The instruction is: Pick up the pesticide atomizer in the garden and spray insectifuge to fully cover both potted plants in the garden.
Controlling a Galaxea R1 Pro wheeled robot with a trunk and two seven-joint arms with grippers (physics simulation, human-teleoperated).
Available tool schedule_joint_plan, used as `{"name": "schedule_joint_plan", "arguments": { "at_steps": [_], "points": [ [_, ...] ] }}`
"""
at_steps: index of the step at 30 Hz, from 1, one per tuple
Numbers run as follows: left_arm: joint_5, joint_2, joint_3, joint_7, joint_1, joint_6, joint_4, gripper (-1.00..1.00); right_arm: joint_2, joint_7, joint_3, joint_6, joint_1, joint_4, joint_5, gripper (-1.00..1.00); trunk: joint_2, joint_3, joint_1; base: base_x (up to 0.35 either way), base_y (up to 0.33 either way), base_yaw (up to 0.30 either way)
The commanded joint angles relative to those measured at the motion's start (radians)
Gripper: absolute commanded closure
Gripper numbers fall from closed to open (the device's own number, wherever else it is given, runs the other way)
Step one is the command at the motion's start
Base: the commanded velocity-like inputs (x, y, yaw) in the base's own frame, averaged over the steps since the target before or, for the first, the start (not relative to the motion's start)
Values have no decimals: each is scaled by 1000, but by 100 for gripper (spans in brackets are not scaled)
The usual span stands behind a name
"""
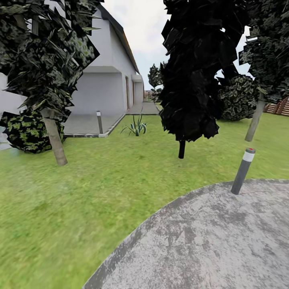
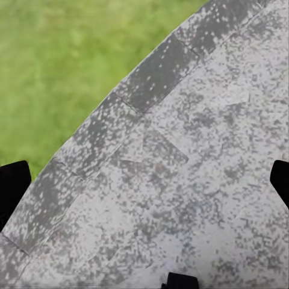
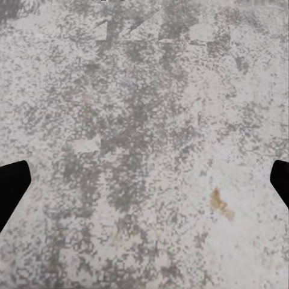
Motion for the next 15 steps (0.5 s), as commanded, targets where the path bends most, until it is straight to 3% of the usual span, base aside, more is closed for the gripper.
{"name": "schedule_joint_plan", "arguments": {
  "at_steps": [1, 15],
  "points": [
    [1, 0, 0, 1, -2, -4, 1, -100, 0, -1, 0, -3, 0, 0, 0, -100, -1, -2, 0, -6, 295, 270],
    [3, 1, 0, 2, -1, -4, 2, -100, 0, -1, 3, -3, 0, 0, 0, -100, -1, -13, 0, 0, 30, 270]
  ]
}}
